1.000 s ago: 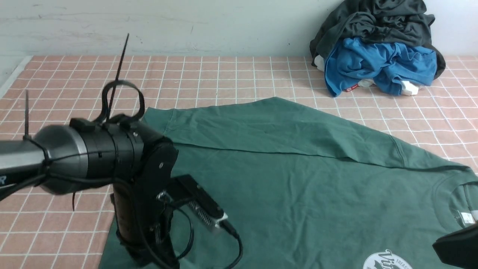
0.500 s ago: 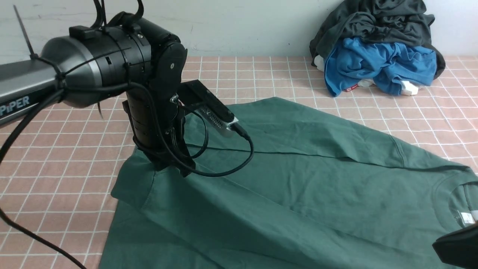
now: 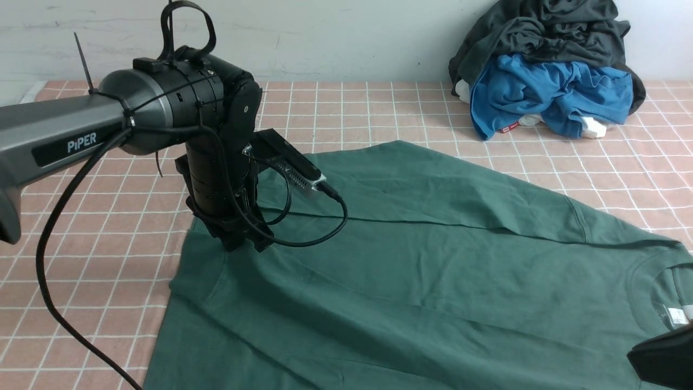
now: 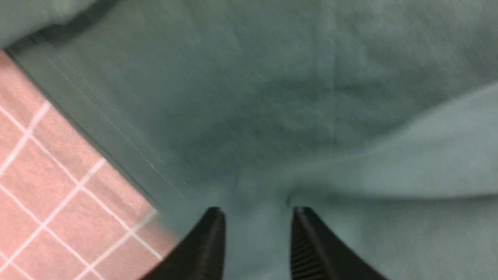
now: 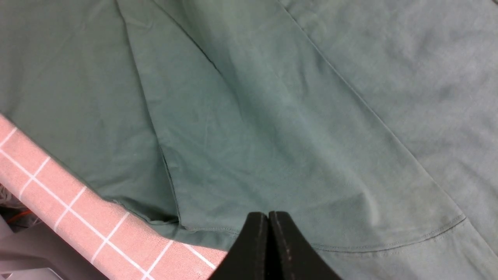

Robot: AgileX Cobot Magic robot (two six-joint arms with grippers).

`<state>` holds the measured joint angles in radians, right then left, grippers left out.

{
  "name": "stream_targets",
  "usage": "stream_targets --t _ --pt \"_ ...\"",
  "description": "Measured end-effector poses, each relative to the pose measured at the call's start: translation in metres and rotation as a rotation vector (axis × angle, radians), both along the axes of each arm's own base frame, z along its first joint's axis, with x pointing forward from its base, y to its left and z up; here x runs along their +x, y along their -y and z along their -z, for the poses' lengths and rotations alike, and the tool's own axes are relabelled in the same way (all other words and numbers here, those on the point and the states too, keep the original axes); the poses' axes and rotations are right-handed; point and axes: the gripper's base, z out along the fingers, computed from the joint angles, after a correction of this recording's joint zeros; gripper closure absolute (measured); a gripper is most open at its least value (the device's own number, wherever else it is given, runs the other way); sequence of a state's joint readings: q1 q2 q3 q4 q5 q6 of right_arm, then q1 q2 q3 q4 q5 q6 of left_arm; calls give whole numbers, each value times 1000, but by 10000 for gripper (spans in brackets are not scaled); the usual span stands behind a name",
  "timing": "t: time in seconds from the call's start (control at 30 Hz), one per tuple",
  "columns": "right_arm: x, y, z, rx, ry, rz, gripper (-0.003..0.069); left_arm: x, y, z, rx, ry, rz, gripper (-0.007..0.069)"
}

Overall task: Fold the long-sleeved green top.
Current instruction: Use the left arm to drag and place the cuff at the centered position on the left edge of the fabric, then use the left arm to clamp the cuff farthest from it

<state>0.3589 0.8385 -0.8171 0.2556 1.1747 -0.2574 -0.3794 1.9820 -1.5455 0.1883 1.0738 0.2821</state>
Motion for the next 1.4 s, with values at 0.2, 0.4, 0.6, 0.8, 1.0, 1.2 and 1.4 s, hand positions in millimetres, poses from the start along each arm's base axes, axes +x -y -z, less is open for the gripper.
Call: stream_targets --t 0.2,0.4,0.6,0.8,1.0,1.2,1.4 --pt "1 0 -1 -7 14 -11 673 14 2 -11 -21 64 -91 192" --pt "17 -3 -10 -38 21 4 673 47 -5 -1 -12 88 -119 152" --pt "37 -9 -18 -45 11 17 673 73 -5 27 55 126 21 152" --pt "44 -12 -19 -44 7 18 673 88 -2 55 86 181 107 152" --pt "49 -14 -17 -44 7 21 673 95 -5 57 83 219 109 152" --pt "53 -15 -16 -41 15 25 673 99 -20 57 74 229 49 152" --pt "58 -17 -13 -42 9 27 673 102 -31 58 29 216 -14 209"
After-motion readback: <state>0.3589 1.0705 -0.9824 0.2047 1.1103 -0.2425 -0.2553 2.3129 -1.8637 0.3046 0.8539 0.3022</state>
